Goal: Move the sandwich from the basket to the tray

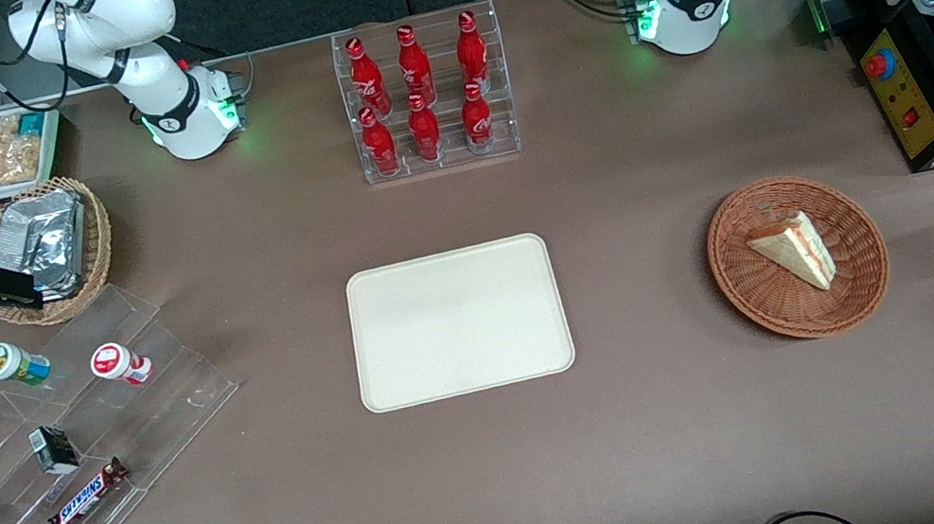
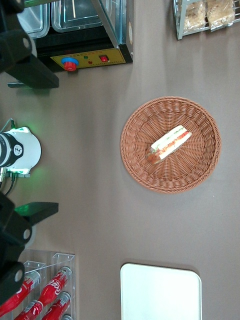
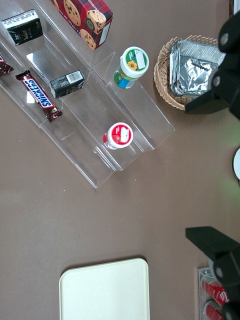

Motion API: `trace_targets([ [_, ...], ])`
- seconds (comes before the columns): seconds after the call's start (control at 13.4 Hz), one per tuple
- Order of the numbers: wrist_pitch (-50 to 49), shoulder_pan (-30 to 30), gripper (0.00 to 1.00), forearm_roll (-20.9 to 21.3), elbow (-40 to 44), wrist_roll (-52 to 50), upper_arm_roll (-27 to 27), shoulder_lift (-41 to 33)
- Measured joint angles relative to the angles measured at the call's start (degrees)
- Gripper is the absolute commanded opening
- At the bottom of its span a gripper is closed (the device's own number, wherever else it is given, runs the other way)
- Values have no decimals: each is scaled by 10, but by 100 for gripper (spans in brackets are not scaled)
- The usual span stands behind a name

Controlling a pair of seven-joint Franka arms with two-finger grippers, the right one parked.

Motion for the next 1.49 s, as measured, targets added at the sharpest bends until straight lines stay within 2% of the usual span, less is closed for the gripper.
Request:
trace_targets([
  [0.3,-8,0,100,1,0,0,2,6],
  [0.6,10,5,100,26,-8,-34,9,59],
  [0.82,109,10,100,26,-77,-136,11,85],
  [1.26,304,19,100,26,-230,-349,12,90],
  [1.49,412,19,100,25,-308,-407,11,94],
])
